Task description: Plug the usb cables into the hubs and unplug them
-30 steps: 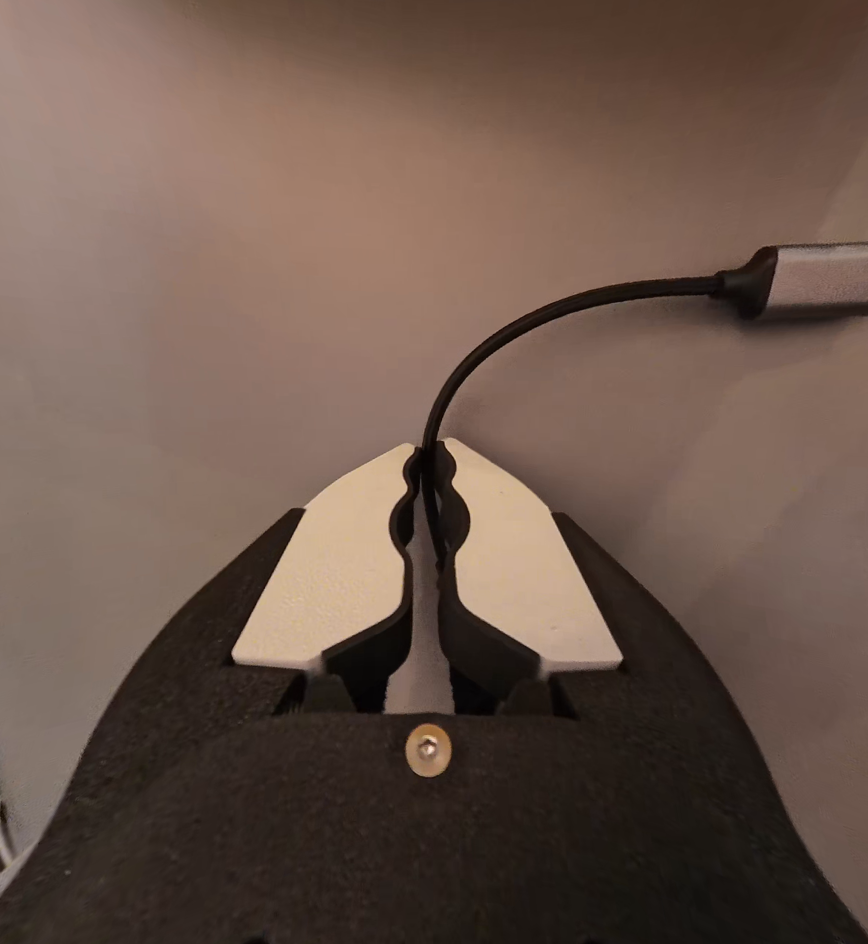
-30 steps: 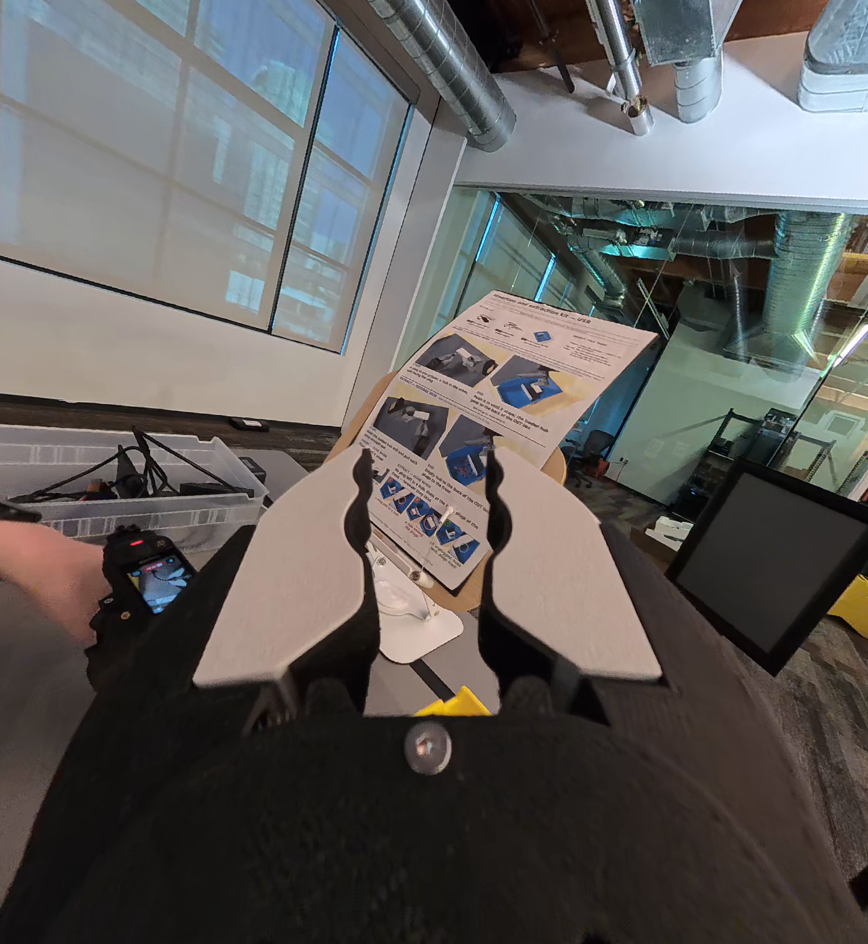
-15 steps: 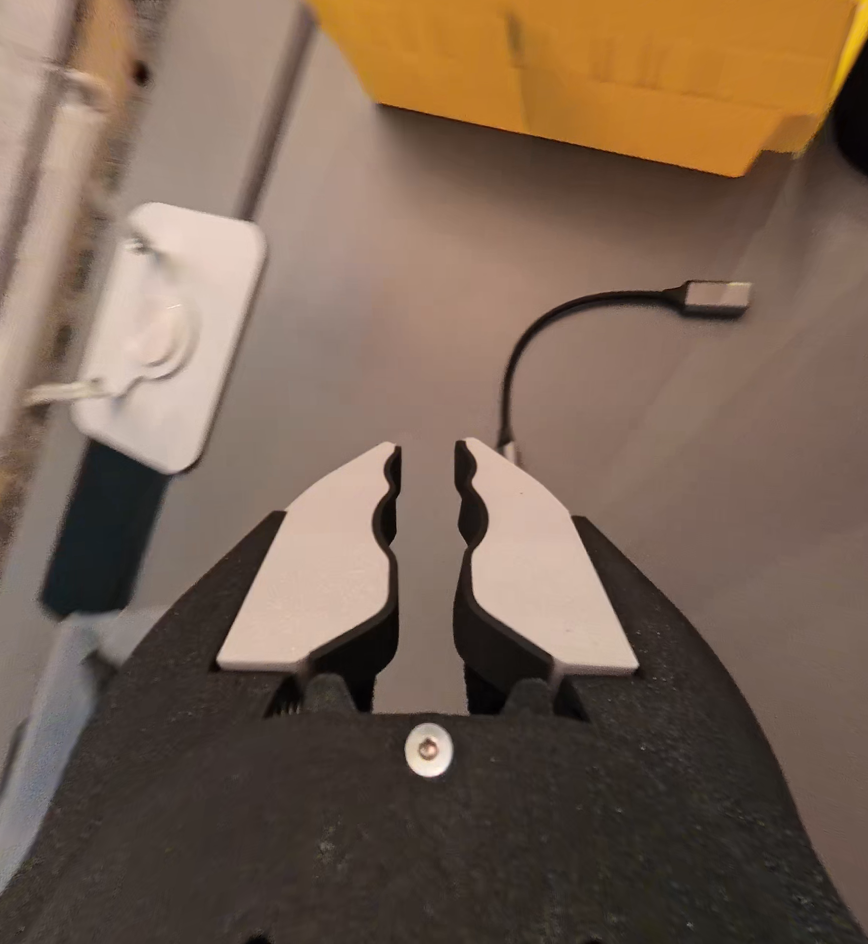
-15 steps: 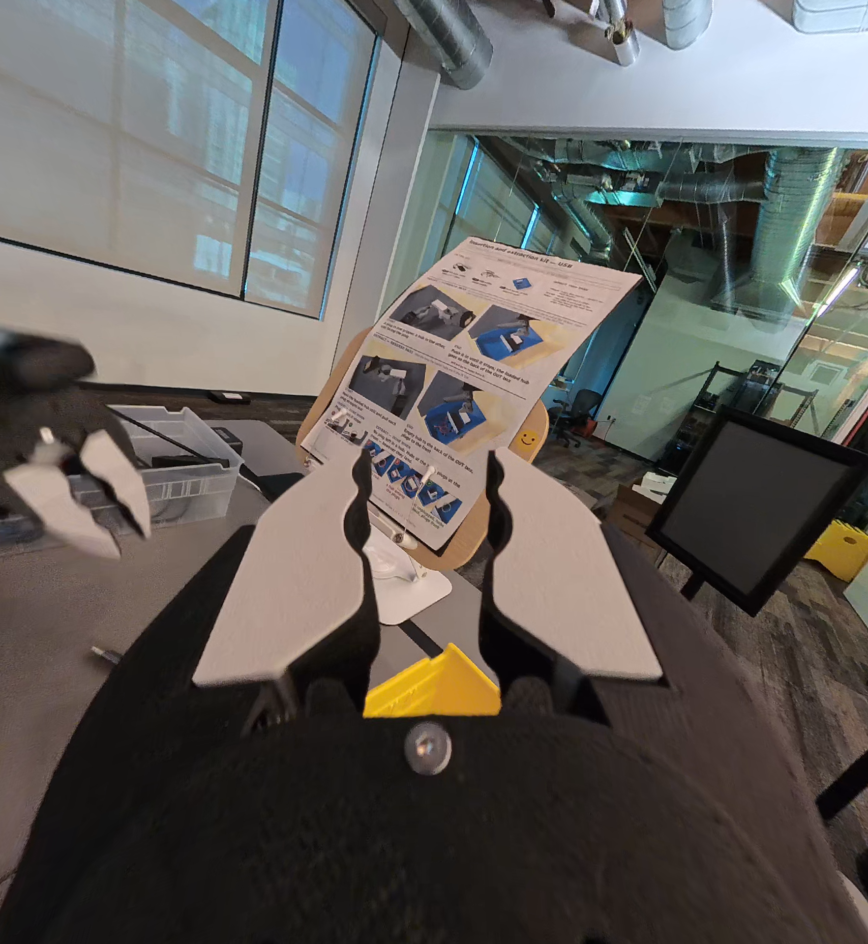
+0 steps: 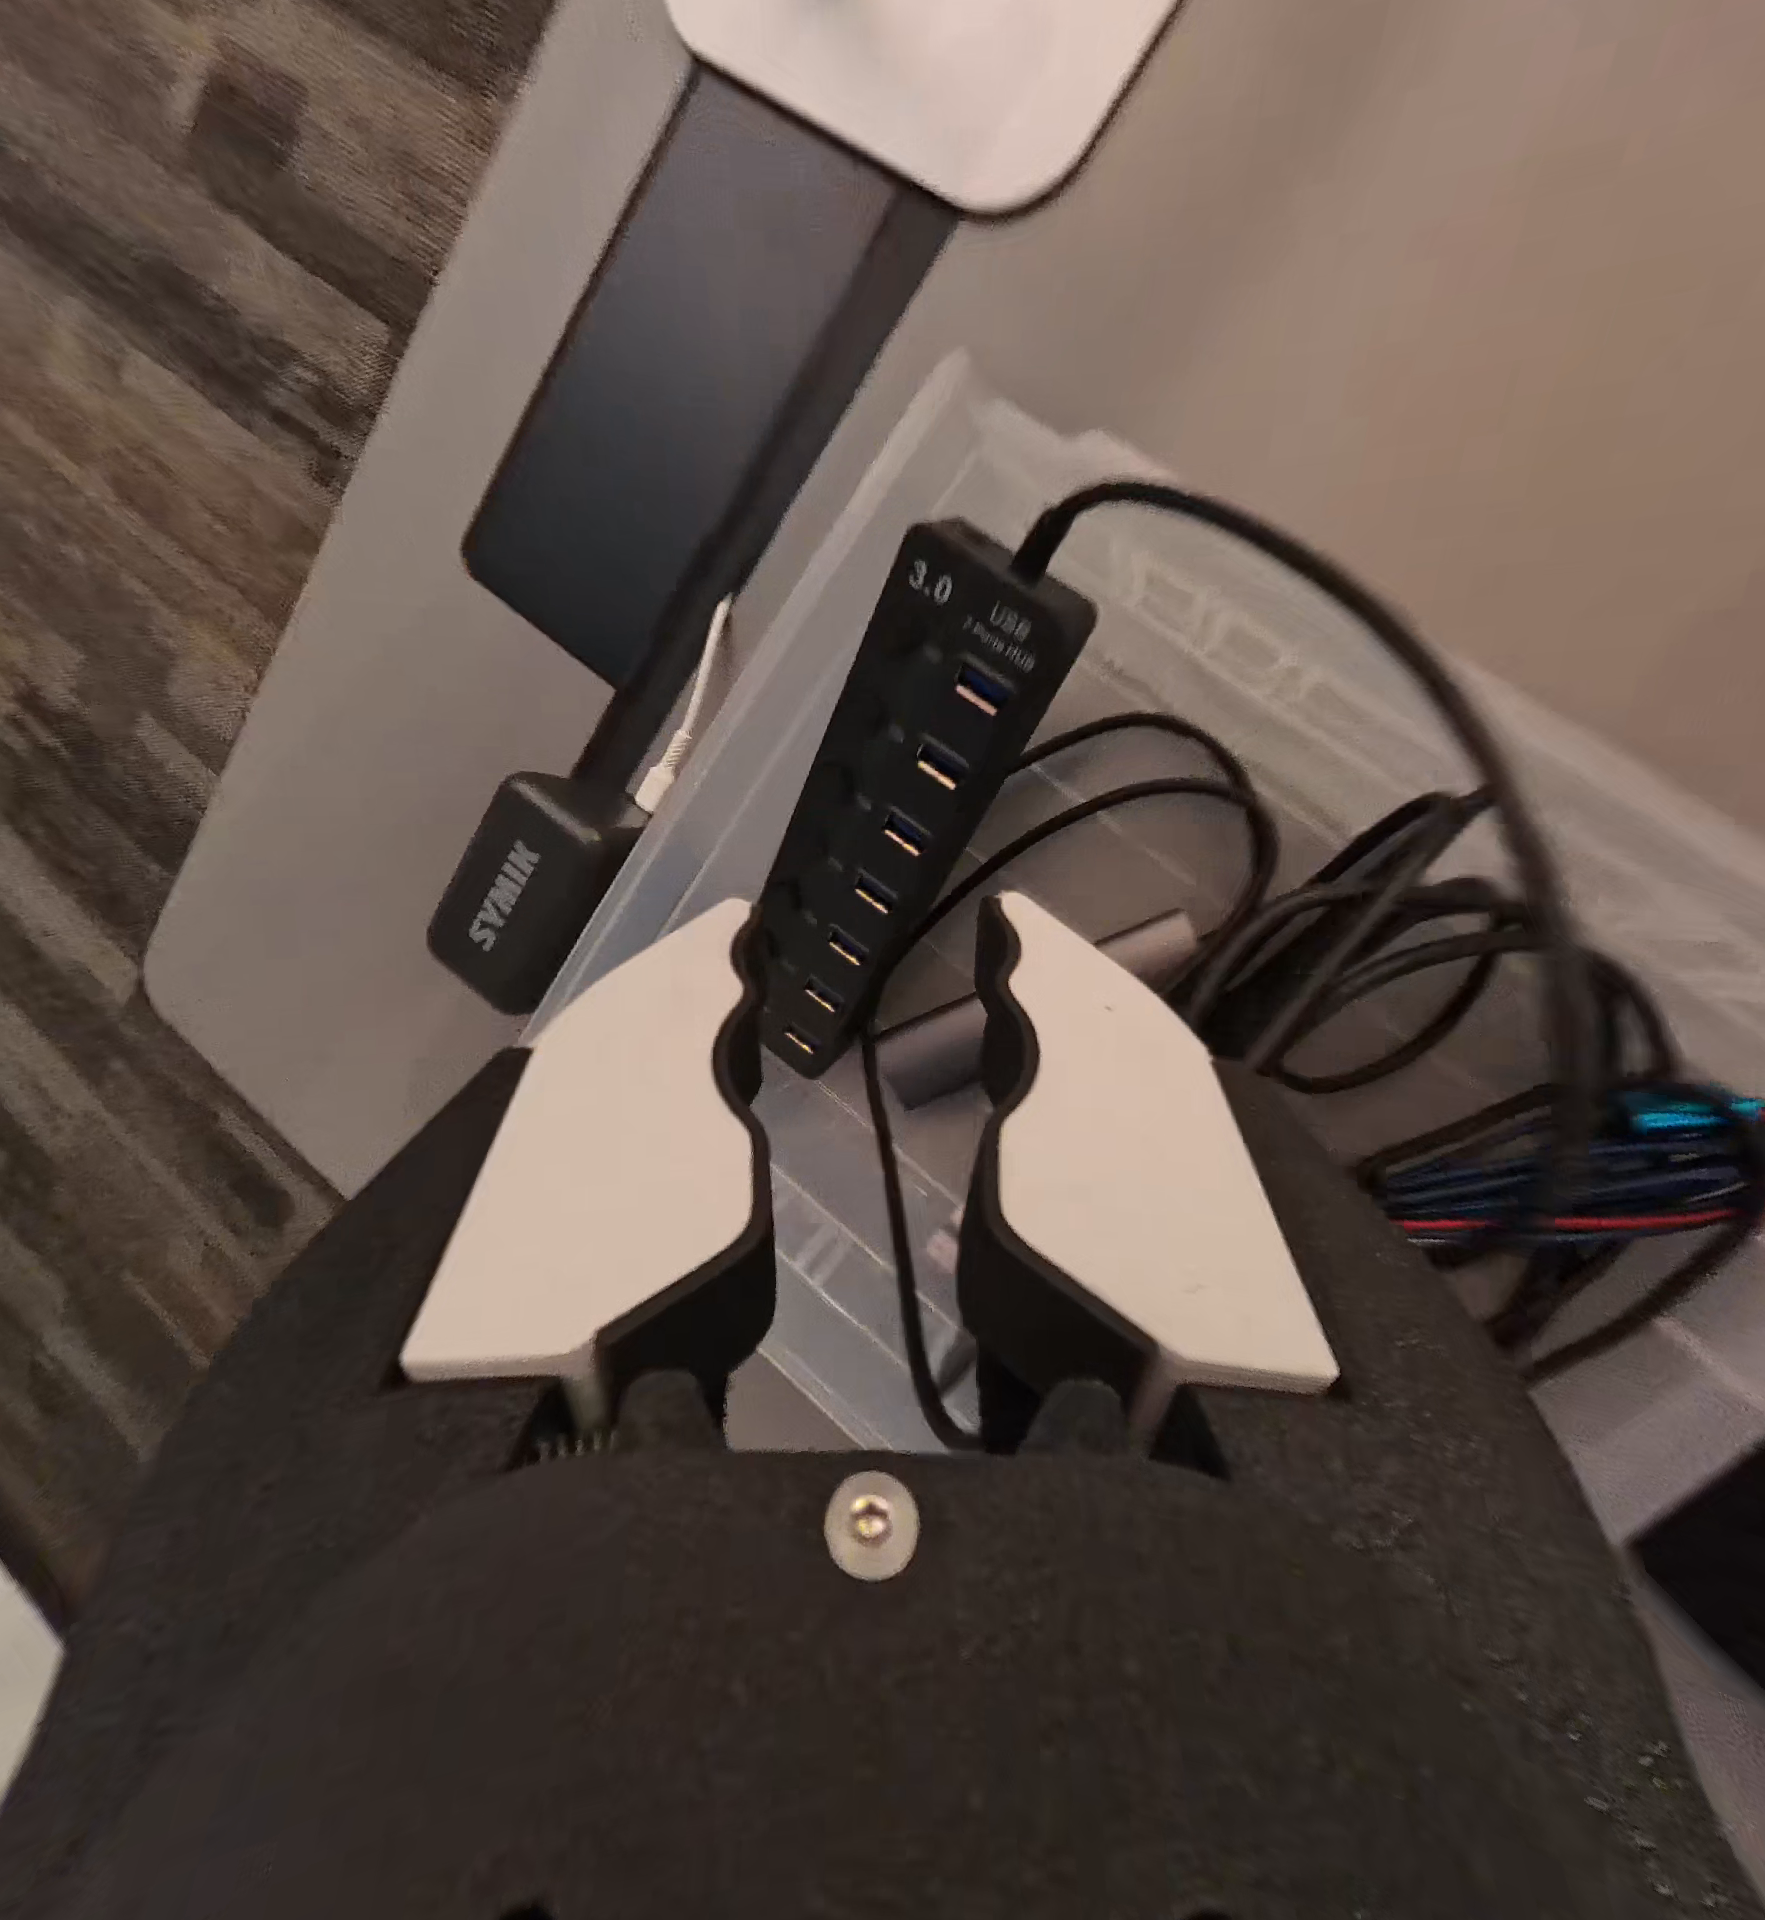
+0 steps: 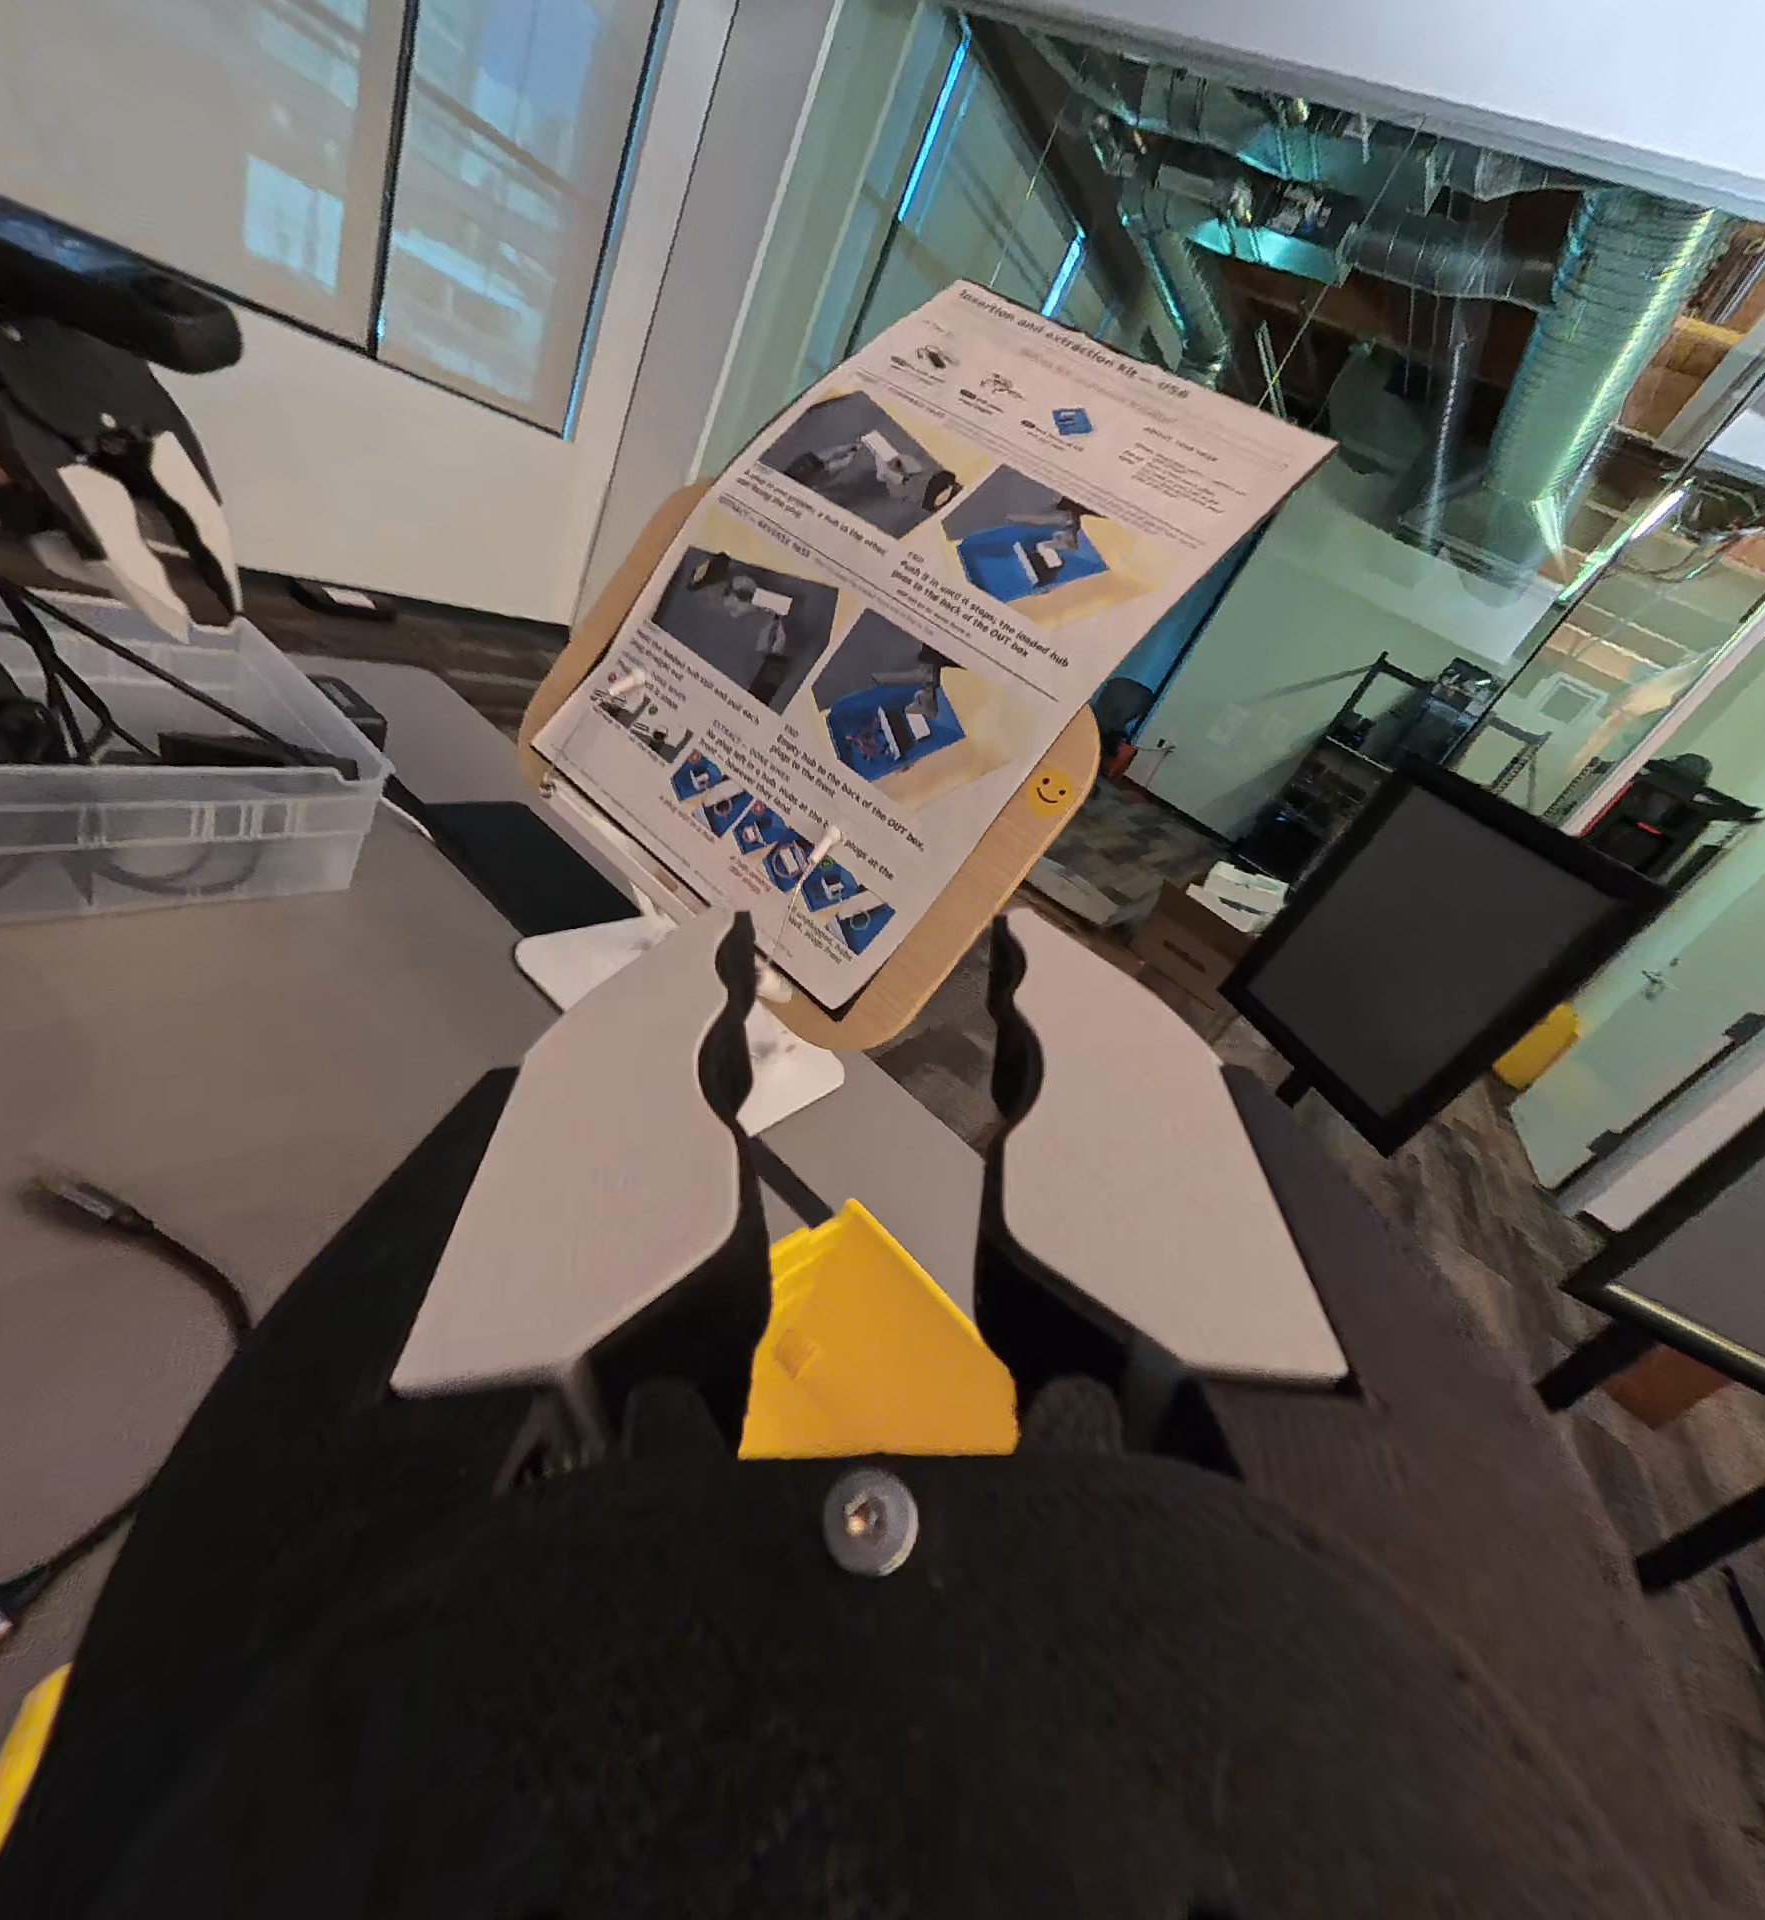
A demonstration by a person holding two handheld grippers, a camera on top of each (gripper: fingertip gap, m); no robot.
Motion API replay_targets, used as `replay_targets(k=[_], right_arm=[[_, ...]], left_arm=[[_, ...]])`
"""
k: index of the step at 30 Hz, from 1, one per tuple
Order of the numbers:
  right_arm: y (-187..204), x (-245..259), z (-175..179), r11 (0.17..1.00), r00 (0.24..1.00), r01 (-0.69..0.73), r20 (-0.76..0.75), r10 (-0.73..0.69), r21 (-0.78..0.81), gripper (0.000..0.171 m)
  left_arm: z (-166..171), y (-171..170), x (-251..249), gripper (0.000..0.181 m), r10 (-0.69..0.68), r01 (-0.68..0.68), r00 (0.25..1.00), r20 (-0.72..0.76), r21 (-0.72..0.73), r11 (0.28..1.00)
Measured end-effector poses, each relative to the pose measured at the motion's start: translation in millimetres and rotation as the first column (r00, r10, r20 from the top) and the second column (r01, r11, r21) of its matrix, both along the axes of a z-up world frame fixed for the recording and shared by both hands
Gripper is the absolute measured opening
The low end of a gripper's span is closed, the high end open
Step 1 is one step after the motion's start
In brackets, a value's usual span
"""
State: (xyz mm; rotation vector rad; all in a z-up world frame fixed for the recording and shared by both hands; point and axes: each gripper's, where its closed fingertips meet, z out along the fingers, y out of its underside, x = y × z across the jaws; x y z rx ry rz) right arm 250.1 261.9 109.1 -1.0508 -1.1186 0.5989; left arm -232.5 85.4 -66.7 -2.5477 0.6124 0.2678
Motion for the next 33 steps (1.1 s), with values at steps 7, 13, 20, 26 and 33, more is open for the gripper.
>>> replay_targets(k=[7,13,20,26,33], right_arm=[[2.0,-3.0,-2.5,0.995,0.998,0.057,0.017,-0.059,0.080,0.043],[16.9,-0.2,-12.5,0.990,0.990,0.117,0.064,-0.122,0.078,0.043],[20.6,-3.3,-16.6,0.989,0.987,0.122,0.095,-0.129,0.081,0.044],[21.2,-7.5,-23.2,0.988,0.981,0.125,0.139,-0.137,0.089,0.044],[19.1,-5.0,-19.1,0.986,0.981,0.128,0.135,-0.142,0.107,0.044]], left_arm=[[-48.7,31.1,4.3,0.060,-0.204,0.204,0.974,-0.103,-0.013,0.979],[-57.4,45.5,5.3,0.076,-0.228,0.234,0.927,-0.299,-0.017,0.972],[-68.5,44.5,12.0,0.062,-0.215,0.231,0.893,-0.396,-0.008,0.973],[-89.4,41.9,11.0,0.071,-0.235,0.211,0.903,-0.361,-0.103,0.972],[-95.3,46.1,0.0,0.050,-0.271,0.235,0.843,-0.465,-0.135,0.963]])
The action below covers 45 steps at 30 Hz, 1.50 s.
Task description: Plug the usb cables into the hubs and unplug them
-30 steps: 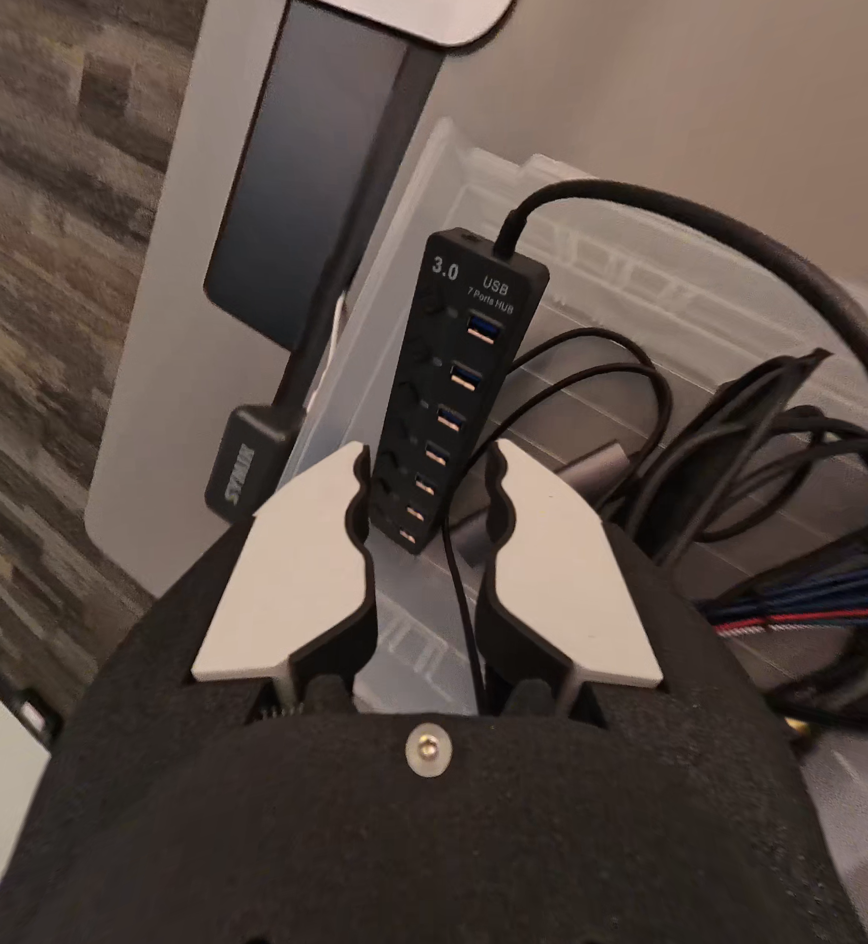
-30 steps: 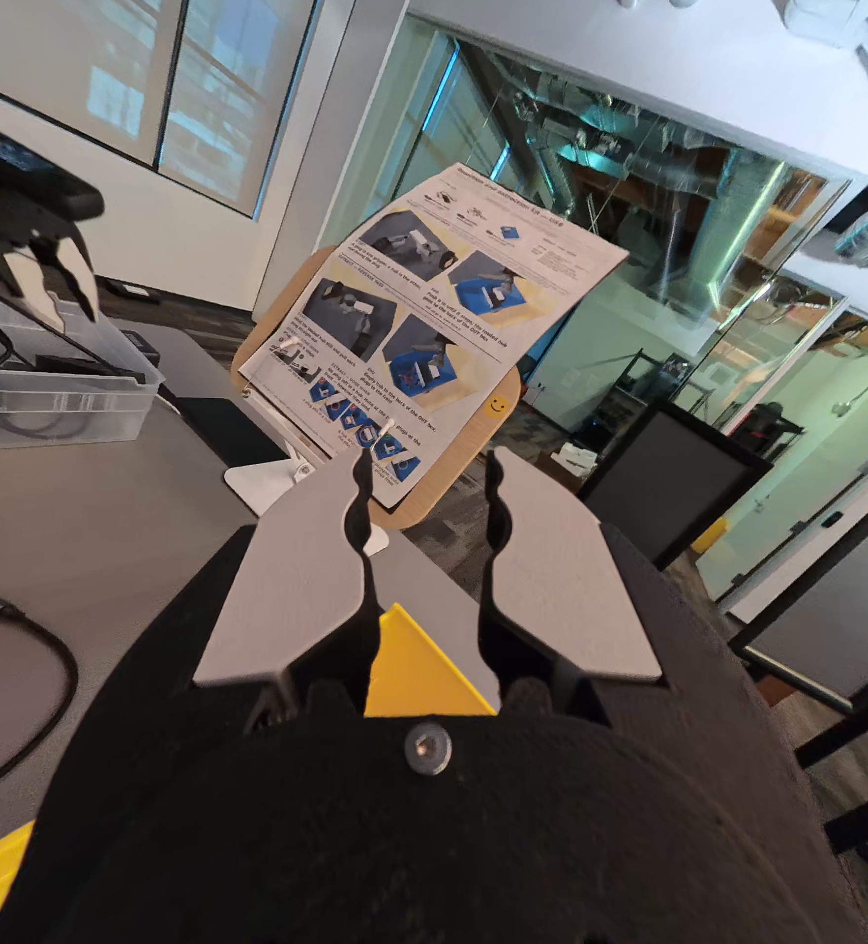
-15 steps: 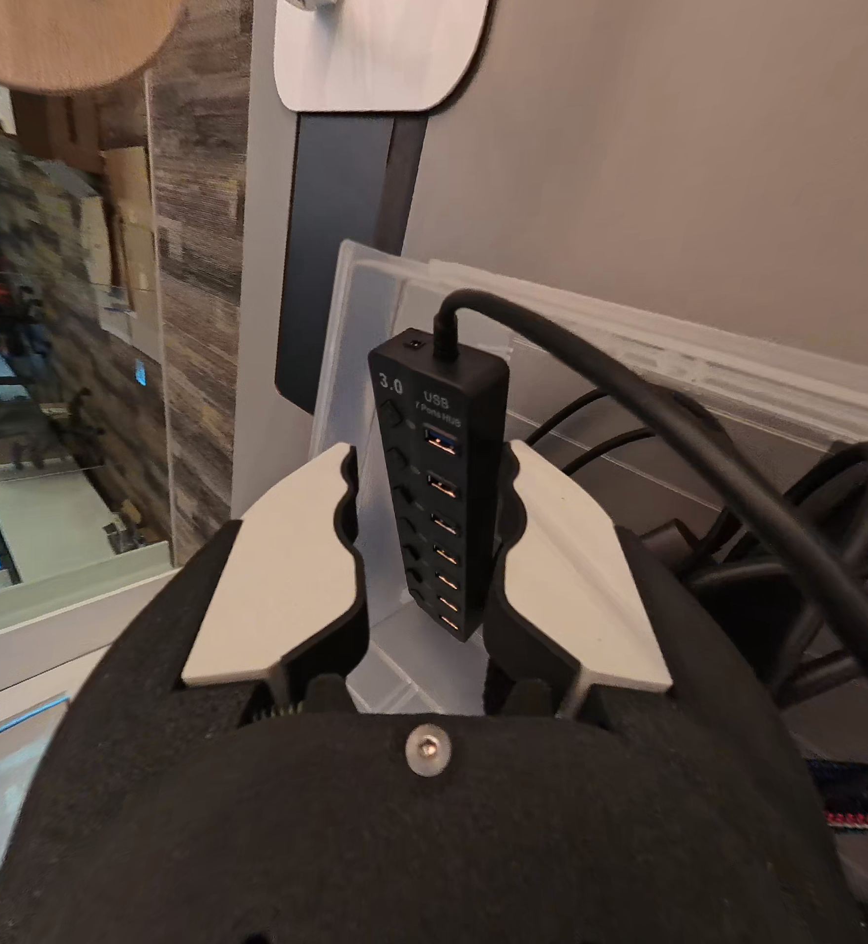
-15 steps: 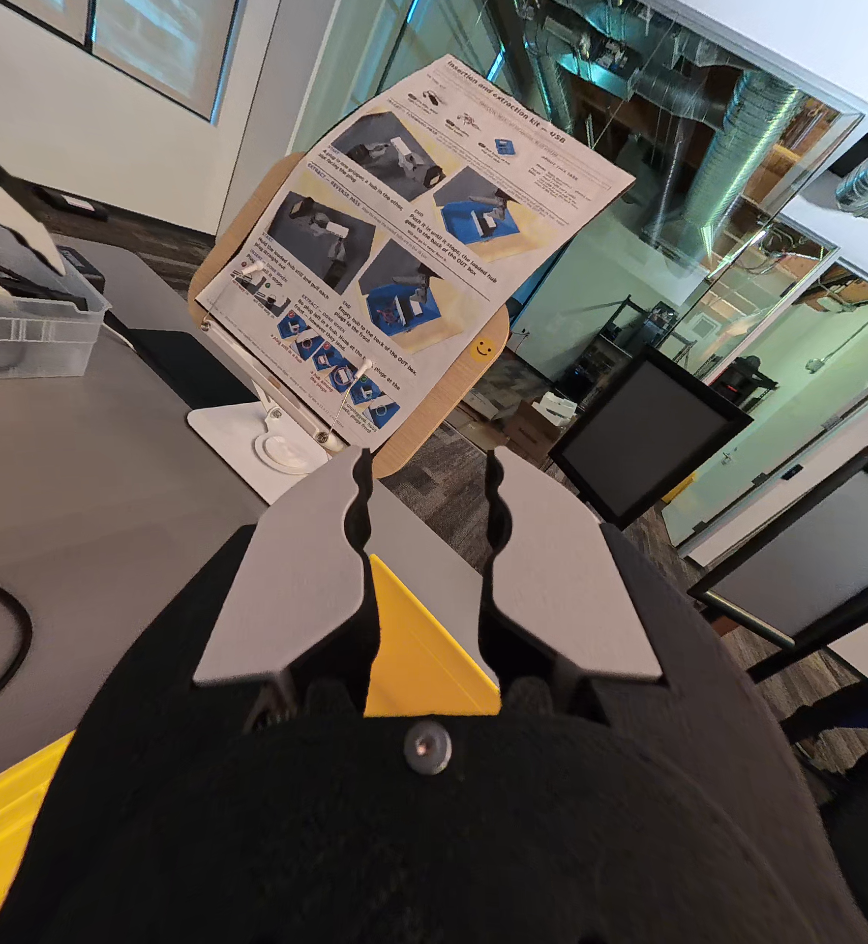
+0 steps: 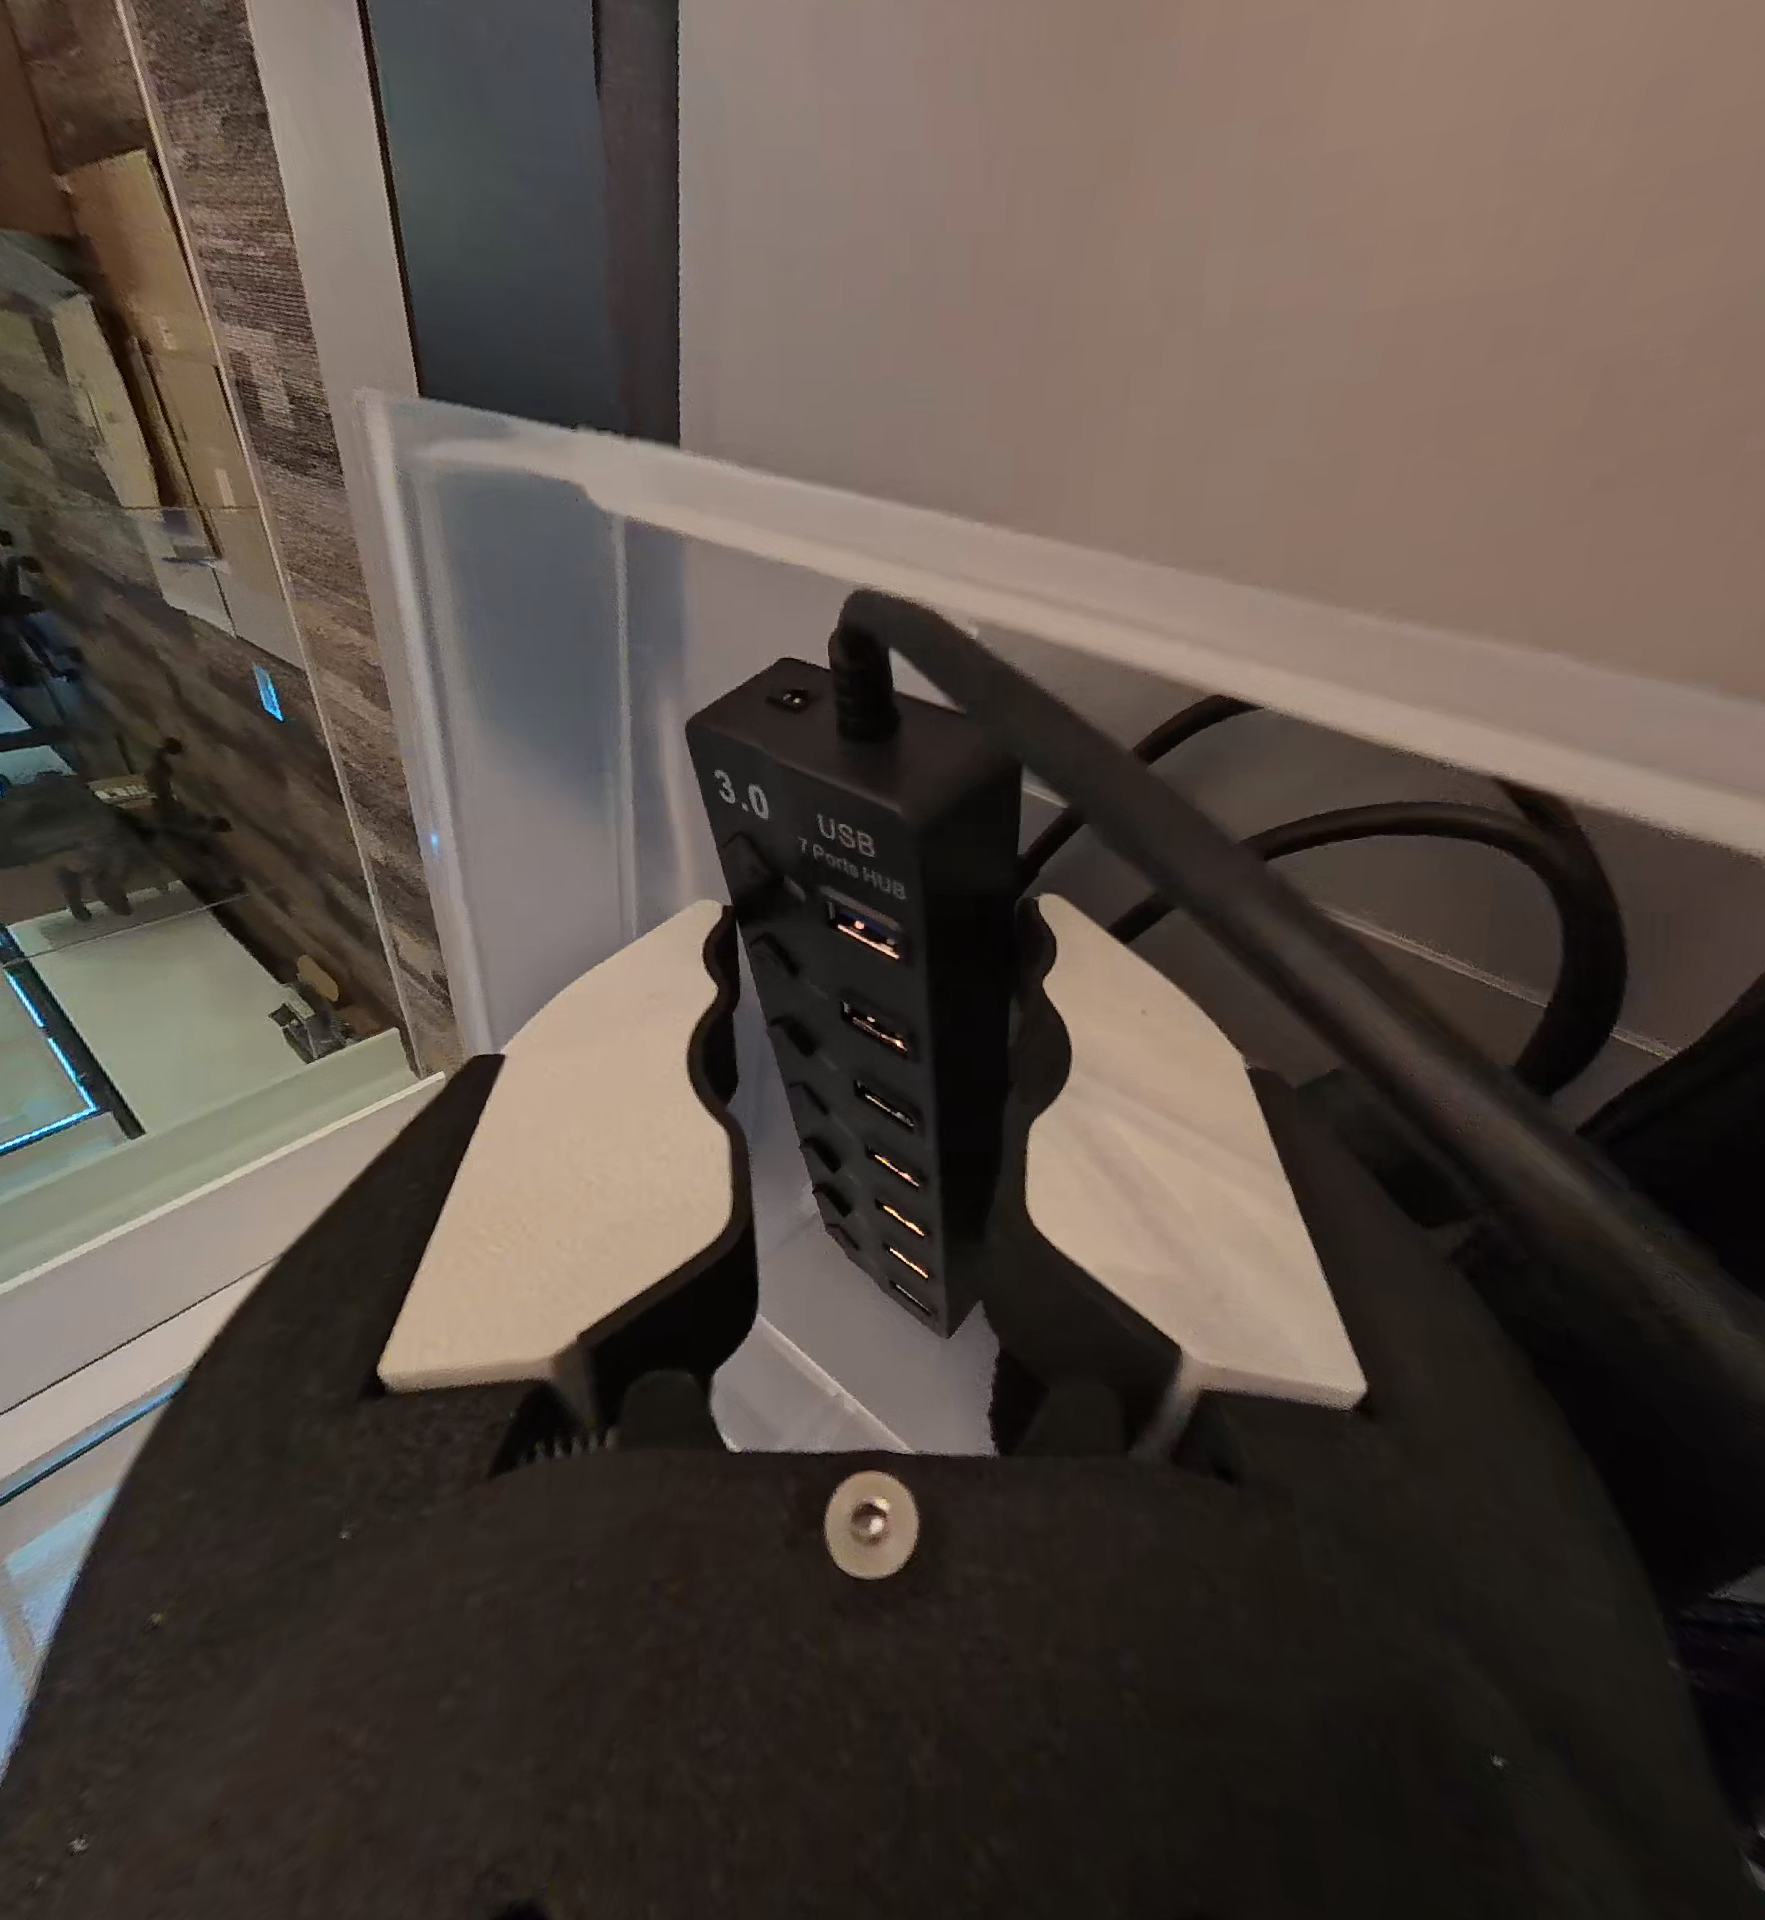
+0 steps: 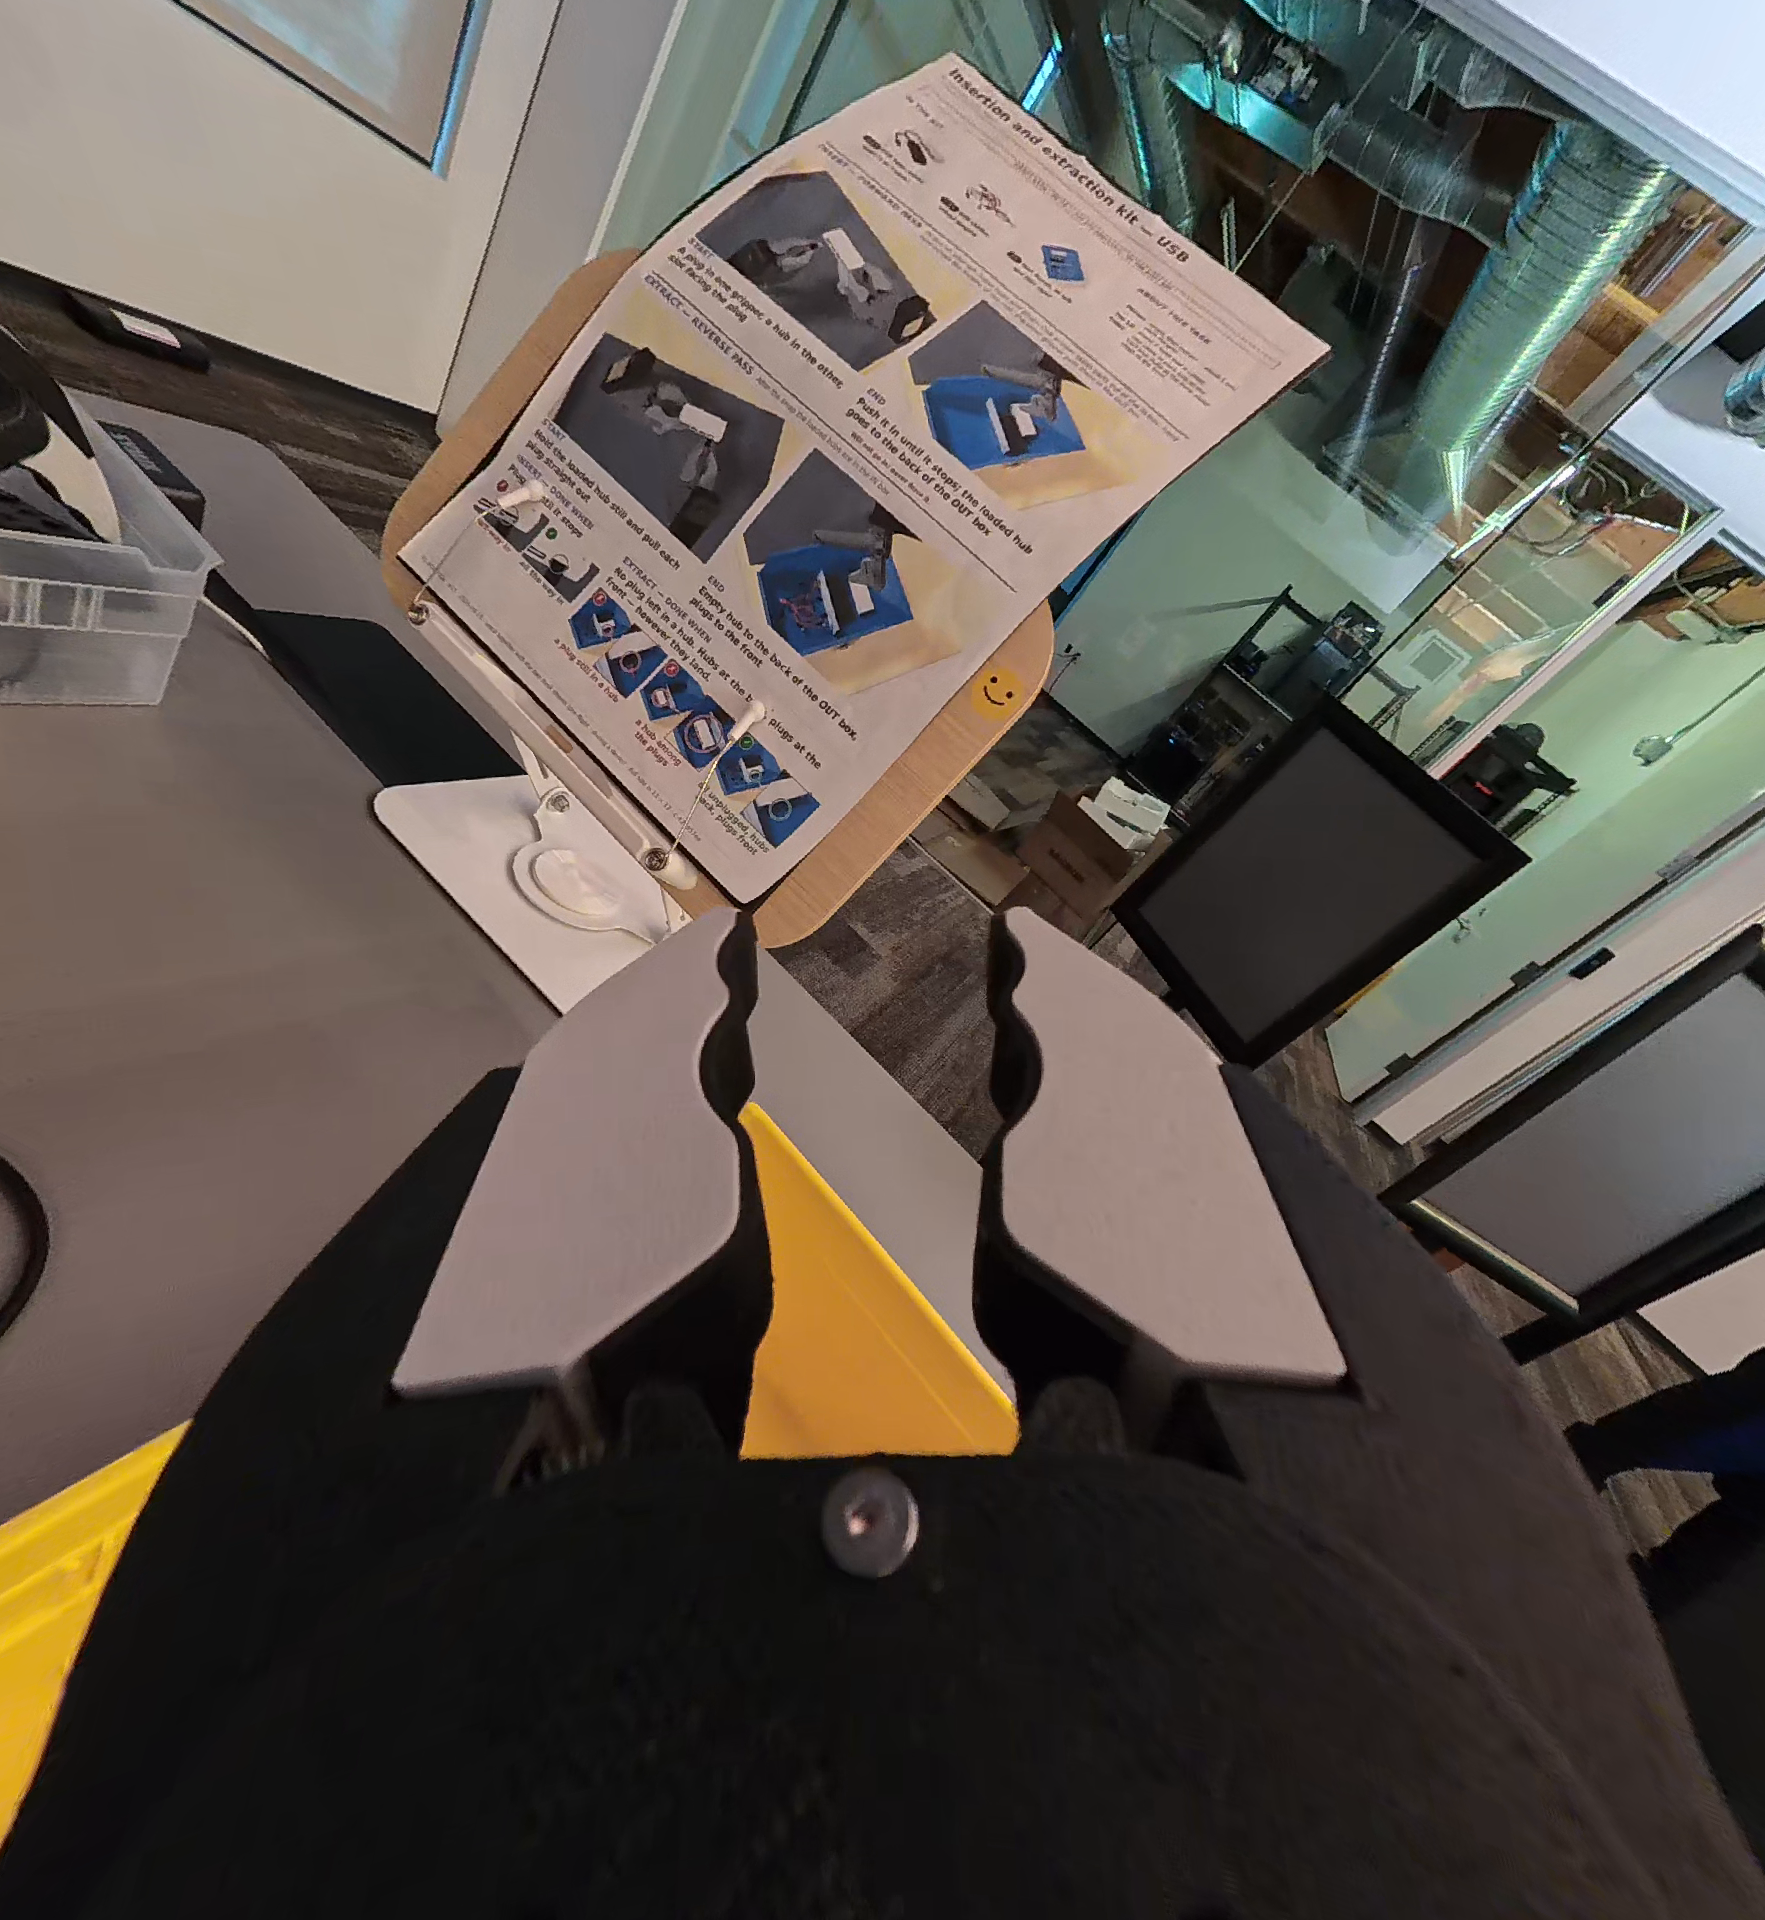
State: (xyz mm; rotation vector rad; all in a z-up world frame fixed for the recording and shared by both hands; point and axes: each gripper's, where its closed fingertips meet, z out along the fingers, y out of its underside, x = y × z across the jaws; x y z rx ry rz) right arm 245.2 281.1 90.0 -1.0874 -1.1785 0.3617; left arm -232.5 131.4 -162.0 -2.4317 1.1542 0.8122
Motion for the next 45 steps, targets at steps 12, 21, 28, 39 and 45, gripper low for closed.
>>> replay_targets(k=[12,21,28,39,45], right_arm=[[0.0,-0.5,0.4,1.000,1.000,-0.022,-0.009,0.022,-0.017,0.044],[-17.6,-22.3,-4.1,0.996,0.995,-0.094,0.032,0.094,-0.004,0.044],[-55.7,-55.1,-4.0,0.964,0.964,-0.264,0.018,0.265,-0.024,0.044],[-162.5,-128.9,-21.8,0.757,0.765,-0.642,-0.052,0.641,-0.123,0.046],[-229.4,-167.2,-17.0,0.683,0.679,-0.729,-0.183,0.711,-0.049,0.051]], left_arm=[[79.3,-3.5,5.1,0.032,0.014,-0.086,0.980,0.200,0.356,0.930],[218.3,-26.0,47.8,0.032,-0.149,-0.062,0.955,0.255,0.666,0.743],[325.1,-27.8,129.6,0.031,-0.317,0.059,0.926,0.207,0.748,0.661],[447.2,-0.3,239.3,0.031,-0.388,0.234,0.921,0.035,0.747,0.623],[474.8,0.0,300.9,0.031,-0.416,0.313,0.909,-0.044,0.730,0.608]])
